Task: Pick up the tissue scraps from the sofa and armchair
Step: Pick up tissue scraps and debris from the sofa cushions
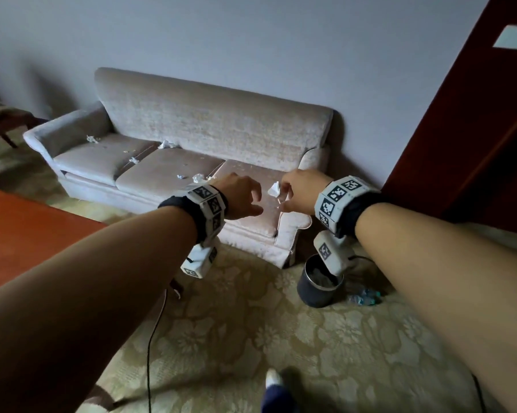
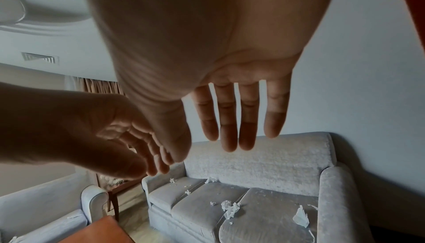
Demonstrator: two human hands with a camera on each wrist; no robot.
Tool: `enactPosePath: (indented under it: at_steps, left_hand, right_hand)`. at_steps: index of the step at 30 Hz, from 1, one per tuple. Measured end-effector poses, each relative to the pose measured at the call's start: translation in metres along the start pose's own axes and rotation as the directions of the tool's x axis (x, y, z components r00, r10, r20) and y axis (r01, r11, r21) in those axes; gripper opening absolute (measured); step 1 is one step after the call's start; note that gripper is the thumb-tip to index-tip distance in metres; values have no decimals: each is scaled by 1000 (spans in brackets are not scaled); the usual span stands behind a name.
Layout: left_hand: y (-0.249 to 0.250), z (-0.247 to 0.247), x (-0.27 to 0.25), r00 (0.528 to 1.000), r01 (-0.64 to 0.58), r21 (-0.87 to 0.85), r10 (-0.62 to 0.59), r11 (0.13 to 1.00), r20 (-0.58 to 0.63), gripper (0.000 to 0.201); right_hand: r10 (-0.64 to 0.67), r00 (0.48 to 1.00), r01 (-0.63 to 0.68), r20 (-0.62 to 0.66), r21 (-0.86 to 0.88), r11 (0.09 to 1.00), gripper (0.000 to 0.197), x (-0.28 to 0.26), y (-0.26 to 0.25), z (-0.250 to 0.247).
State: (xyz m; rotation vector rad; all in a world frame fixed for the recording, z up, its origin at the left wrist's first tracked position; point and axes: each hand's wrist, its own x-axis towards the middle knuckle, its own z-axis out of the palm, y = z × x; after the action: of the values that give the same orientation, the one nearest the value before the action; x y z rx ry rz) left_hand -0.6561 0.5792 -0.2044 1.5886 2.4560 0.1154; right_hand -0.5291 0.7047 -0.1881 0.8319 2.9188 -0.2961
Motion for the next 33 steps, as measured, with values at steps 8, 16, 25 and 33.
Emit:
enactPosePath:
  at_steps: [8, 16, 25, 33]
  left_hand:
    - [-60, -11, 124, 995, 63, 102, -71, 993, 69, 30]
    - [-105, -55, 260, 994, 91, 93, -97, 991, 56, 29]
    - [-163, -62, 373, 988, 109, 47, -113, 993, 103, 29]
    - [-223, -38, 490, 982, 11, -9, -9, 1000, 191, 29]
  right_hand:
    - [-14, 1000, 12, 28, 61, 998, 38, 159, 29, 4]
    - [-18, 999, 10, 33, 214, 977, 37, 318, 60, -21]
    - [-29, 997, 12, 68, 237, 972, 37, 441, 81, -21]
    - [95, 988, -112, 120, 146, 983, 34, 539, 98, -2]
